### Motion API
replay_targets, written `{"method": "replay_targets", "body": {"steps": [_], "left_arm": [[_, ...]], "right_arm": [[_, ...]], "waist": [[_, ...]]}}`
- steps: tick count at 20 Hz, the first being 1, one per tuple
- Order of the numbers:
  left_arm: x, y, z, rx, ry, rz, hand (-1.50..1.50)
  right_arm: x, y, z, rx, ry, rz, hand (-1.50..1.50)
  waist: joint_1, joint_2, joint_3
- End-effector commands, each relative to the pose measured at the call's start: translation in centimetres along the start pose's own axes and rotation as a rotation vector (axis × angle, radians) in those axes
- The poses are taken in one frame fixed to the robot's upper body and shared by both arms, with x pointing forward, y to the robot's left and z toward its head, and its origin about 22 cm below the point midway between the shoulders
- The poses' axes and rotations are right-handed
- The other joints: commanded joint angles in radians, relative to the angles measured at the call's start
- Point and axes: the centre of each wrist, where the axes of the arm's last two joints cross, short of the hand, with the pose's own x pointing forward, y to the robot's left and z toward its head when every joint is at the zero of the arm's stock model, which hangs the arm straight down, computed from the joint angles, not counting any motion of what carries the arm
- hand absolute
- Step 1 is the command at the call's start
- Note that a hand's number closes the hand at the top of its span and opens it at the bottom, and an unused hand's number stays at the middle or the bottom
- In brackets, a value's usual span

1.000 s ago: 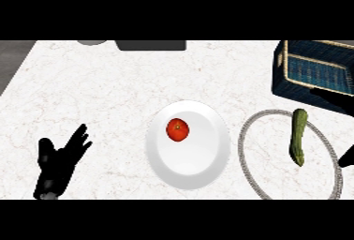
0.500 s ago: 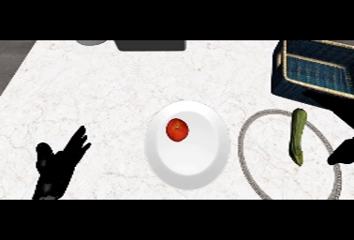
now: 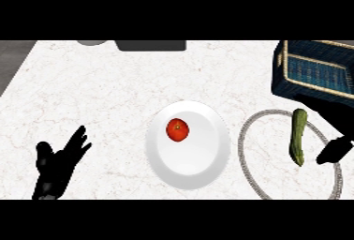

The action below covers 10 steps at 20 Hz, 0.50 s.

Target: Pick the squash from the placemat and place it in the basket

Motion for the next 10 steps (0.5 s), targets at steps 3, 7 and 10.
{"method": "replay_targets", "body": {"steps": [3,7,10], "left_arm": [[-1.7,-0.4,0.2,0.005,0.116,-0.002,0.0],[-2.7,-0.9,-0.8,-0.005,0.109,0.002,0.0],[-2.3,1.5,0.8,0.028,0.115,-0.005,0.0]], "right_arm": [[-0.8,2.7,-1.3,0.063,0.054,0.055,-1.5],[0.8,1.1,-2.2,0.069,0.052,0.047,-1.5],[0.0,3.6,-2.1,0.071,0.044,0.039,-1.5]], "waist": [[0.004,0.01,-0.01],[-0.004,0.009,-0.011],[-0.001,0.008,-0.01]]}}
